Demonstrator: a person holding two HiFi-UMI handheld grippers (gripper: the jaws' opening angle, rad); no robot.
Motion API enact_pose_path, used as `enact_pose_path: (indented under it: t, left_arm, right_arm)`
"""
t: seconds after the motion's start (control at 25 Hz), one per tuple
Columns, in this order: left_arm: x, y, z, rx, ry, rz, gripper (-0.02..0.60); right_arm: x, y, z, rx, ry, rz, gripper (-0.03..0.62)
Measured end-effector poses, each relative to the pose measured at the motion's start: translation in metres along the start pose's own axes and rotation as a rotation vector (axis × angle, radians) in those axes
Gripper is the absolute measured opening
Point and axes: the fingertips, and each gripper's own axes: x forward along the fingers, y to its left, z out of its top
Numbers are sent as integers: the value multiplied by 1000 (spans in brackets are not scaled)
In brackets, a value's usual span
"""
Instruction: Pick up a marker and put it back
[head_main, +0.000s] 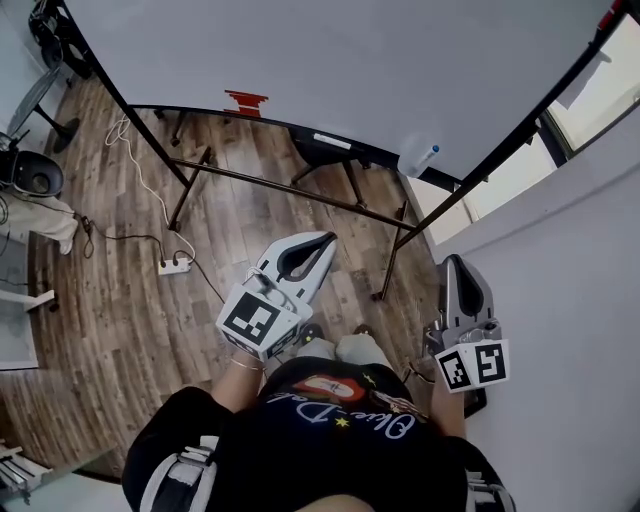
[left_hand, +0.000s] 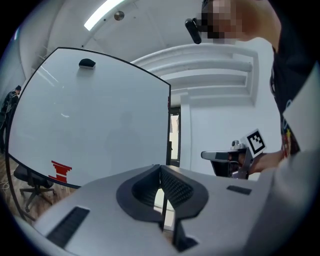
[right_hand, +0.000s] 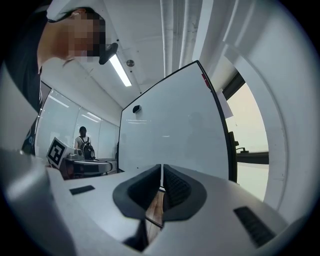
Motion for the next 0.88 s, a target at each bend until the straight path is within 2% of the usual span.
enact_pose_path:
  t: [0.24, 0.56, 0.72, 0.88]
  left_arm:
    - [14, 2, -1, 6, 5, -7, 3]
    - [40, 21, 5, 33, 30, 52, 3]
    - [73, 25, 14, 72, 37, 69, 3]
    - [116, 20, 16, 116, 46, 57, 3]
  right_arm:
    - [10, -13, -2, 0, -2, -10, 1]
    - [55, -50, -2, 32, -34, 31, 0]
    - [72, -68, 4, 21, -50, 74, 2]
    - [78, -104, 5, 32, -51, 69, 2]
